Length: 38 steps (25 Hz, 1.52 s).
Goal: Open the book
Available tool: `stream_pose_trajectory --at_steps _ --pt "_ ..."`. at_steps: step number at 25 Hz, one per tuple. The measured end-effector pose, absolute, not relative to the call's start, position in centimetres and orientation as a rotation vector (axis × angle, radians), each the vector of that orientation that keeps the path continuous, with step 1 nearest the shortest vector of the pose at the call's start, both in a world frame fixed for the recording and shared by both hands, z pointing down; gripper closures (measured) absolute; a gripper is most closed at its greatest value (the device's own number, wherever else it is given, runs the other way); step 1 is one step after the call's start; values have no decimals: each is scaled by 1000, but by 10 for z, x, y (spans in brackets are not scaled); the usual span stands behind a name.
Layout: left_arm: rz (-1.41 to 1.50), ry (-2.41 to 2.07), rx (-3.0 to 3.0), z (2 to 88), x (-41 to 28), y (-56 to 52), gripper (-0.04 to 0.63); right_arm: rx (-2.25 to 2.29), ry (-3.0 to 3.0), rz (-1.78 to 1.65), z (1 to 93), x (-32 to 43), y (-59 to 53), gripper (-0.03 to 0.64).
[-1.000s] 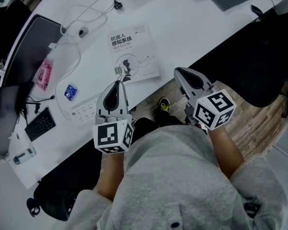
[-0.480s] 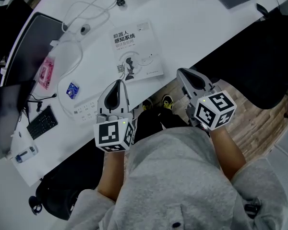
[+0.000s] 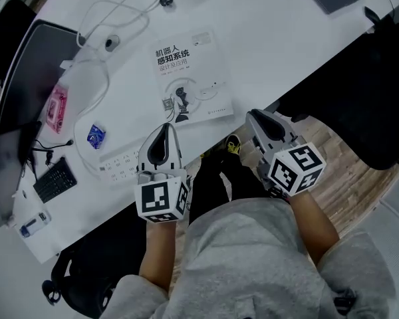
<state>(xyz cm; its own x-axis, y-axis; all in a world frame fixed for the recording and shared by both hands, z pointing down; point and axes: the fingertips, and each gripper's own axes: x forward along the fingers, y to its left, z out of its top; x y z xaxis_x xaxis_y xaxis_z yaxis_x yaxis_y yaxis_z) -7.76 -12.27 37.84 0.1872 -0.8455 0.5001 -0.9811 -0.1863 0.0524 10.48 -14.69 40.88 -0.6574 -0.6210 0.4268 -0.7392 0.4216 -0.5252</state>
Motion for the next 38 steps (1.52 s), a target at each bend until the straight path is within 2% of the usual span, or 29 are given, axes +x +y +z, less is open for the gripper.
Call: stream_pose_trajectory --at_steps 2,5,20,38 --pt "512 -1729 2094 385 -81 -124 584 1200 -2495 1091 418 101 -147 578" --pt "507 -1741 2073 394 -86 -123 584 1142 -2504 1171 430 92 -143 499" --pt "524 -1722 2032 443 -94 -120 584 1097 -2464 1300 470 71 -141 488" --pt "704 -1777 1755 496 -135 -131 584 1081 -2409 1426 483 59 -143 488"
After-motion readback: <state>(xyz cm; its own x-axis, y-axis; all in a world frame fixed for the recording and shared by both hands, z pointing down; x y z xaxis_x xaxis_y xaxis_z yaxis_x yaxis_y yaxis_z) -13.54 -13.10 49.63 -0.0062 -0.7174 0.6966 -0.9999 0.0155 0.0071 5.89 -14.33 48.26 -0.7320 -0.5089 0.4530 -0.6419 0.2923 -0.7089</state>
